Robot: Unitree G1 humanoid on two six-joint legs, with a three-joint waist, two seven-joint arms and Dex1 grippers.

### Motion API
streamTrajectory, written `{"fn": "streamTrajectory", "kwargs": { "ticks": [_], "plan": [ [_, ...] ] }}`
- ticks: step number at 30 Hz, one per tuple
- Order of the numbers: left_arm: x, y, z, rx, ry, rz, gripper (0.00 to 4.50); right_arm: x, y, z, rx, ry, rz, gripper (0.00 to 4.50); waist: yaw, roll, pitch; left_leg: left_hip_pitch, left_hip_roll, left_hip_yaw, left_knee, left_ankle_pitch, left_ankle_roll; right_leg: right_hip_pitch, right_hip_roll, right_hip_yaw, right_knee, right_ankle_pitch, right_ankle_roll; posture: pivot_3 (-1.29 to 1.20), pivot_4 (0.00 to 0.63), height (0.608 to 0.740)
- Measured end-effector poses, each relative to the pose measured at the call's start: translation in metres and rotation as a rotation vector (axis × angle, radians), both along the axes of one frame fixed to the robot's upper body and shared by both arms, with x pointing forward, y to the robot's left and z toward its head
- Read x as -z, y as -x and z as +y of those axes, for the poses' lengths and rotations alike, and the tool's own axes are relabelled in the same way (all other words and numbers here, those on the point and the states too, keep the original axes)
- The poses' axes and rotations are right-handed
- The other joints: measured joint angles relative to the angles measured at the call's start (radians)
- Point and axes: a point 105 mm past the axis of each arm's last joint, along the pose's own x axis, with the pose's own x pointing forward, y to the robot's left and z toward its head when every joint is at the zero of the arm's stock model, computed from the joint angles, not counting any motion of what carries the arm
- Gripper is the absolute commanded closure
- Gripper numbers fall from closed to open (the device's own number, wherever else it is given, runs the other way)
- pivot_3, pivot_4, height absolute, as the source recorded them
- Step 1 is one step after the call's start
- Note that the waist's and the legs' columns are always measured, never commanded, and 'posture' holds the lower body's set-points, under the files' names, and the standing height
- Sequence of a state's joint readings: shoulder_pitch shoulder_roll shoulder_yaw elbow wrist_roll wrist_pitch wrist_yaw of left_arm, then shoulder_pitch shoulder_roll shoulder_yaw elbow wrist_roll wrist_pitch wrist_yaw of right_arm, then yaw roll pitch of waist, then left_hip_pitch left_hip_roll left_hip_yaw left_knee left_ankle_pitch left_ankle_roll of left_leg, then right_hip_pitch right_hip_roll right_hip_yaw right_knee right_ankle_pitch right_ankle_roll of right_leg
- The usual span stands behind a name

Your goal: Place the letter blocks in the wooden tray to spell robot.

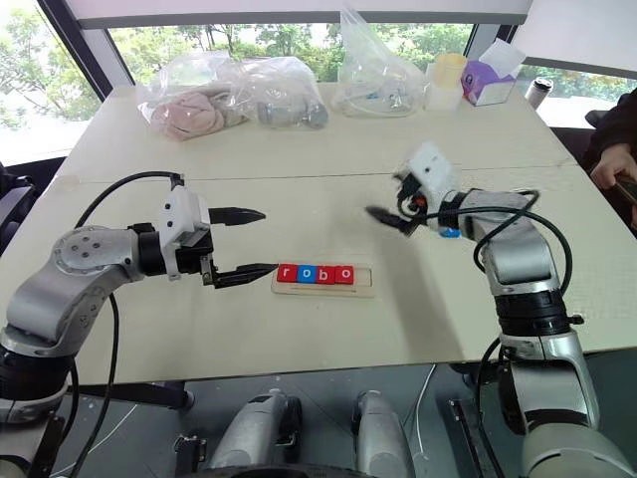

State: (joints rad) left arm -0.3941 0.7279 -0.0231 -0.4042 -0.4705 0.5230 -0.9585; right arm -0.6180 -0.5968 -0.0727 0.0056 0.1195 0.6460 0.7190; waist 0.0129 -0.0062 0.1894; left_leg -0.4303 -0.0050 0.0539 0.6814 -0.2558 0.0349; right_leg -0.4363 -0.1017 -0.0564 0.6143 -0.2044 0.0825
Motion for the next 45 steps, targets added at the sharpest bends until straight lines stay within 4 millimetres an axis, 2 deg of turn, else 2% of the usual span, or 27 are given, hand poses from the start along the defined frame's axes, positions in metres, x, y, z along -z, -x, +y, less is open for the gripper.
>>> {"fn": "streamTrajectory", "kwargs": {
  "ticks": [4,9,20,25,28,31,32,33,36,38,45],
  "plan": [
    [0.002,-0.001,0.001,0.006,0.0,0.011,0.0,0.024,0.0,-0.036,0.315,-0.026,0.051,0.02,-0.002,0.0,0.0,-0.002,0.0,0.001,0.0,0.0,0.0,-0.002,0.0,0.001,0.001,0.0,0.0,0.0,0.15,0.725],
    [0.001,-0.003,0.001,0.019,0.001,0.019,0.0,0.051,0.005,-0.058,0.54,-0.099,0.126,0.02,-0.005,0.001,0.0,-0.002,0.0,0.001,0.0,0.0,0.0,-0.003,0.001,0.0,0.001,0.0,-0.001,0.0,0.15,0.725],
    [-0.002,-0.003,0.0,0.036,0.0,0.007,0.0,0.082,0.003,-0.071,0.681,-0.141,0.211,0.02,-0.006,0.001,0.0,-0.003,0.0,0.002,0.0,0.001,0.001,-0.003,0.005,0.0,0.001,0.0,0.0,0.0,0.15,0.725],
    [-0.002,-0.004,0.0,0.027,0.001,0.007,0.0,0.083,-0.005,-0.075,0.697,-0.178,0.211,0.02,-0.009,0.0,0.0,-0.003,0.0,0.001,0.001,0.001,0.001,-0.002,0.006,0.0,0.001,0.001,0.0,0.0,0.15,0.725],
    [-0.002,-0.004,0.0,0.025,0.001,0.007,0.0,0.084,-0.009,-0.075,0.696,-0.196,0.216,0.87,-0.01,0.0,0.0,-0.002,0.0,0.001,0.001,0.001,0.001,-0.002,0.006,0.0,0.001,0.001,0.0,0.0,0.15,0.725],
    [-0.002,-0.004,0.0,0.026,0.001,0.004,0.0,0.086,-0.011,-0.068,0.679,-0.22,0.231,2.4,-0.009,0.0,0.0,-0.002,0.0,0.001,0.001,0.001,0.001,-0.001,0.006,0.0,0.001,0.001,0.001,0.0,0.15,0.725],
    [-0.002,-0.004,0.0,0.025,0.001,0.003,0.0,0.086,-0.011,-0.066,0.675,-0.227,0.238,3.04,-0.007,0.0,0.0,-0.002,0.0,0.001,0.001,0.001,0.001,-0.001,0.006,0.0,0.001,0.0,0.001,0.0,0.15,0.725],
    [-0.002,-0.004,0.0,0.023,0.002,0.003,0.0,0.087,-0.01,-0.066,0.681,-0.229,0.242,3.3,-0.006,0.0,0.0,-0.002,0.0,0.001,0.001,0.001,0.001,-0.001,0.006,0.0,0.001,0.0,0.001,0.0,0.15,0.725],
    [-0.002,-0.004,-0.001,0.02,0.004,0.002,0.0,0.087,-0.001,-0.064,0.706,-0.255,0.263,3.3,-0.002,0.0,0.0,-0.002,0.0,0.0,0.001,0.001,0.001,-0.001,0.006,0.0,0.001,0.0,0.001,0.0,0.15,0.725],
    [-0.002,-0.004,0.0,0.017,0.005,0.003,0.0,0.089,0.013,-0.06,0.715,-0.266,0.286,3.3,-0.001,0.0,0.0,-0.002,0.0,-0.001,0.0,0.001,0.001,-0.001,0.006,0.0,0.001,0.0,0.001,0.0,0.15,0.725],
    [0.003,-0.003,0.001,0.013,0.008,0.02,0.0,0.094,0.077,-0.018,0.667,-0.289,0.404,3.3,-0.002,0.0,-0.001,-0.002,0.001,-0.001,-0.001,0.0,0.001,-0.002,0.006,0.0,0.002,0.0,0.001,0.0,0.15,0.725]
  ]
}}
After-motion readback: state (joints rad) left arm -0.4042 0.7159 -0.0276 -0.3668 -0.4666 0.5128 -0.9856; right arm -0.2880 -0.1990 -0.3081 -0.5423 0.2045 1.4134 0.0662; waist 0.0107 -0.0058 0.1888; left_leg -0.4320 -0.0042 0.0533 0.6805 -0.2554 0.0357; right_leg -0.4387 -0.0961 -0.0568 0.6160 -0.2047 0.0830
